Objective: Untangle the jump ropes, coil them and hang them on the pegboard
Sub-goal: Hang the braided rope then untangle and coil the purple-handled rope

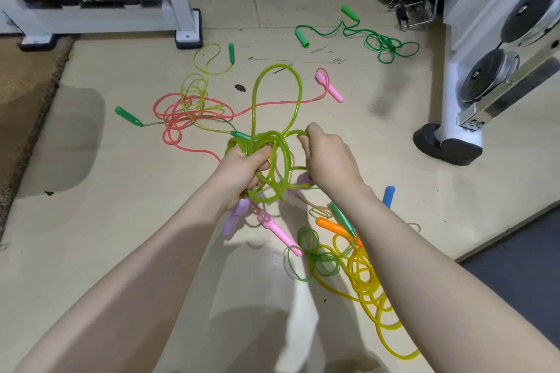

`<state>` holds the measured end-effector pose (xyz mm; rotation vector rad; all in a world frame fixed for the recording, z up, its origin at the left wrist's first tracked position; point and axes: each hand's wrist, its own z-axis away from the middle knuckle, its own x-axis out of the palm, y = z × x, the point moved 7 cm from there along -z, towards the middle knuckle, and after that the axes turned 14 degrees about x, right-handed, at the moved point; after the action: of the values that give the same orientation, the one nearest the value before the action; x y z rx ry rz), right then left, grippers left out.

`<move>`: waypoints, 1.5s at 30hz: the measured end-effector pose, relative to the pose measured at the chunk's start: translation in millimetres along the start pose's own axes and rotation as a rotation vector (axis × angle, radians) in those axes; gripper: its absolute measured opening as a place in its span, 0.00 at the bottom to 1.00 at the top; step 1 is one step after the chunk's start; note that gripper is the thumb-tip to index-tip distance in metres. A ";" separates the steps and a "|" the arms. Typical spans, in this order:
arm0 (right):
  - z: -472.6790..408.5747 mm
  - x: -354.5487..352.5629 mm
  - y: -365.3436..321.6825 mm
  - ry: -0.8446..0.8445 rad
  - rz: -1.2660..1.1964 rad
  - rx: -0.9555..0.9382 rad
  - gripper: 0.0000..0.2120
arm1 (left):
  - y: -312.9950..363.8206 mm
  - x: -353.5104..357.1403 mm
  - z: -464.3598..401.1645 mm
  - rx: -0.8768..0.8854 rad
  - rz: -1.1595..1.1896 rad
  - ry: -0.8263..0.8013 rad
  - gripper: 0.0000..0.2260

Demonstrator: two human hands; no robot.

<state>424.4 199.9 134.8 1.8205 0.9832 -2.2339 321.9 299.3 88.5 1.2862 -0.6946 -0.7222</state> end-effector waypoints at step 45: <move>-4.6 14.1 24.8 -0.453 -0.930 0.608 0.38 | 21.9 -39.0 -20.5 0.159 -0.880 0.230 0.09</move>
<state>435.7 187.3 111.4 0.8905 1.3077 -3.5941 316.7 345.4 105.0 1.8011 0.0432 -1.2072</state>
